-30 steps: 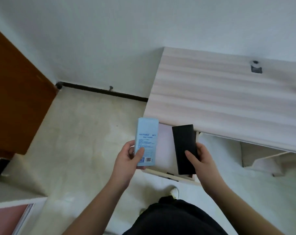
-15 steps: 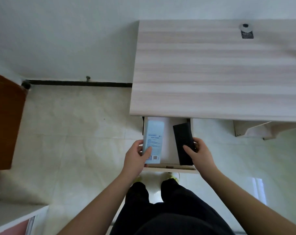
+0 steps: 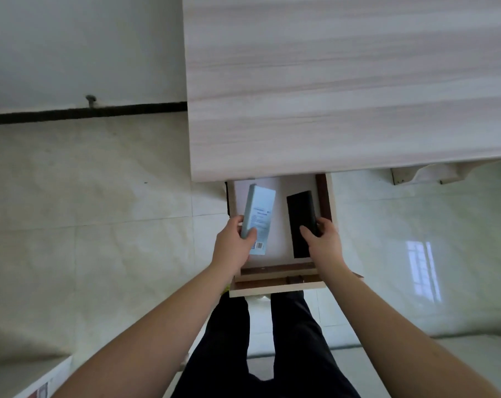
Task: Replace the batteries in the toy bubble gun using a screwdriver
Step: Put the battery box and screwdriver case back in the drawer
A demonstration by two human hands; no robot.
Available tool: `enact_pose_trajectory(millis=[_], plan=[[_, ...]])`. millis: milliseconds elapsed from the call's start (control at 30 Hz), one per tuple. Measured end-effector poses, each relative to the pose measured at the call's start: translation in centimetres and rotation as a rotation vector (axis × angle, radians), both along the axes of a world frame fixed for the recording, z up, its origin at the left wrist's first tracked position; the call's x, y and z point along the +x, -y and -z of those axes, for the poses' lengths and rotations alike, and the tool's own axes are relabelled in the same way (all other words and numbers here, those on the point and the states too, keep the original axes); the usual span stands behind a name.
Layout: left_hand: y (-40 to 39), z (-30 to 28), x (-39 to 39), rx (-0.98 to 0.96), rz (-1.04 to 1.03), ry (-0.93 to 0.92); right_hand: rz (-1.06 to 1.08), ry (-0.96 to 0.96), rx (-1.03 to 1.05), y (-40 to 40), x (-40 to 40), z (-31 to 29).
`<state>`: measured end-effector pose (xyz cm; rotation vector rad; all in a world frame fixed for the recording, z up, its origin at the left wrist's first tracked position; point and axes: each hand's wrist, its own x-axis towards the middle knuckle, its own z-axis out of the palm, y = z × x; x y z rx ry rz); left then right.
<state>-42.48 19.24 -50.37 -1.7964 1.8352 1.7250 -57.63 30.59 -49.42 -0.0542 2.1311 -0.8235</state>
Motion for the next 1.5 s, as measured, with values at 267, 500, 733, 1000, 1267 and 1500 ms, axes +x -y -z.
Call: enact_pose_trajectory(millis=[267, 500, 733, 1000, 1267, 1500], plan=[[-0.7, 6.3, -3.3, -0.158, 0.105, 0.211, 0.003, 0.041, 0.044, 1.1, -1.5, 7.1], [-2.2, 9.2, -5.8, -0.162, 0.111, 0.252, -0.039, 0.012, 0.084, 1.3, -2.4, 10.4], [-2.8, 11.2, -5.8, -0.191, 0.085, 0.291, -0.134, -0.09, 0.151, 1.0, -2.6, 11.5], [-2.8, 11.2, -5.7, -0.239, 0.043, 0.318, -0.344, -0.235, 0.261, 1.2, -2.0, 11.4], [-2.2, 5.5, -3.7, -0.289, 0.065, 0.023, -0.251, -0.184, -0.012, -1.3, -3.9, 4.9], [-0.7, 3.1, 4.8, -0.213, -0.108, -0.018, -0.003, -0.159, -0.147, -7.8, -6.6, 1.6]])
